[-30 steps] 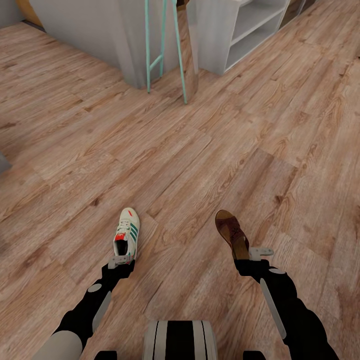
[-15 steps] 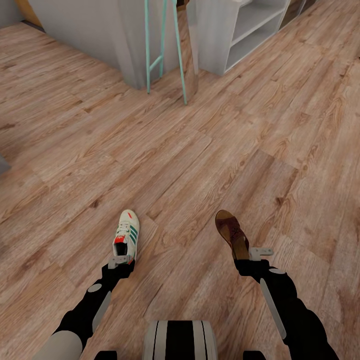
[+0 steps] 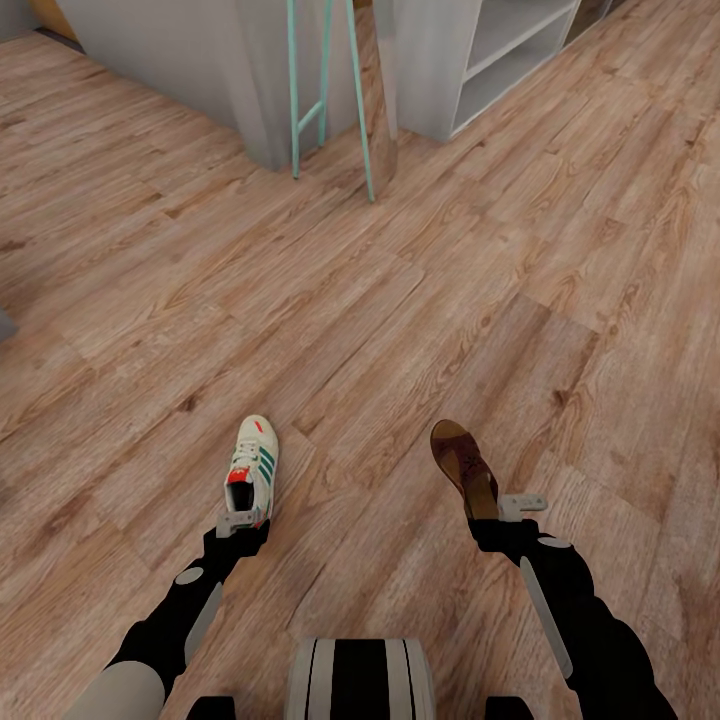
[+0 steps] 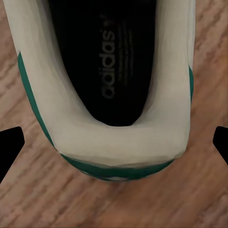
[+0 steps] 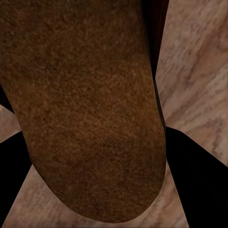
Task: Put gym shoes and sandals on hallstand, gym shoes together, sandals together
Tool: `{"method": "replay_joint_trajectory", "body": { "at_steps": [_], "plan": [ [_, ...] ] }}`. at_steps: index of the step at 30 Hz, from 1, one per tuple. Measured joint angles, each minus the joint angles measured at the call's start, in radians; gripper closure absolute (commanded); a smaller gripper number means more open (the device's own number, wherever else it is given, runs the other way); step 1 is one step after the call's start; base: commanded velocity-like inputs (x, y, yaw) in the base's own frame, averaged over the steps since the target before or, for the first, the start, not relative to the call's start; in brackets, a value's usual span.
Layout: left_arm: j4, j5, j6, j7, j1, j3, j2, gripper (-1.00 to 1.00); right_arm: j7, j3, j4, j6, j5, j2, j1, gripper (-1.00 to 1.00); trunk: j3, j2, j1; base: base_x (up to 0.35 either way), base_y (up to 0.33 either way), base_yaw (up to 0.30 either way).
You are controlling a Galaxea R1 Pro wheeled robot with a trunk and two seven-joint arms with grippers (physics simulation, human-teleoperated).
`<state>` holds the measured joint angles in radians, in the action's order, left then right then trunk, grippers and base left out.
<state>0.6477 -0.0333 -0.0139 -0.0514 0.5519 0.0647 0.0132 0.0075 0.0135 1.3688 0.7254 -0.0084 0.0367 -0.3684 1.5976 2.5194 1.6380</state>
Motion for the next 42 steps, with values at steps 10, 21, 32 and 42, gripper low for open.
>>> {"method": "replay_joint_trajectory", "body": {
  "at_steps": [10,21,32,42],
  "plan": [
    [0.0,0.0,0.0,0.0,0.0,0.0,0.0,-1.0,0.0,0.0,0.0,0.0,0.0,0.0,0.0,1.0,0.001,0.0,0.0,0.035,0.0,0.0],
    [0.0,0.0,0.0,0.0,0.0,0.0,0.0,-1.0,0.0,0.0,0.0,0.0,0.0,0.0,-0.001,1.0,0.001,0.0,0.0,0.004,0.0,0.0],
    [0.0,-0.001,0.0,0.0,0.0,0.001,-0.001,1.0,0.0,0.0,0.0,0.0,0.0,0.0,0.0,1.0,0.001,0.0,0.0,0.032,0.0,0.0],
    [0.0,-0.001,0.0,0.0,0.0,0.001,-0.001,1.0,0.0,0.0,0.0,0.0,0.0,0.0,0.0,1.0,0.001,0.0,0.0,0.0,0.0,0.0]
  ]
}}
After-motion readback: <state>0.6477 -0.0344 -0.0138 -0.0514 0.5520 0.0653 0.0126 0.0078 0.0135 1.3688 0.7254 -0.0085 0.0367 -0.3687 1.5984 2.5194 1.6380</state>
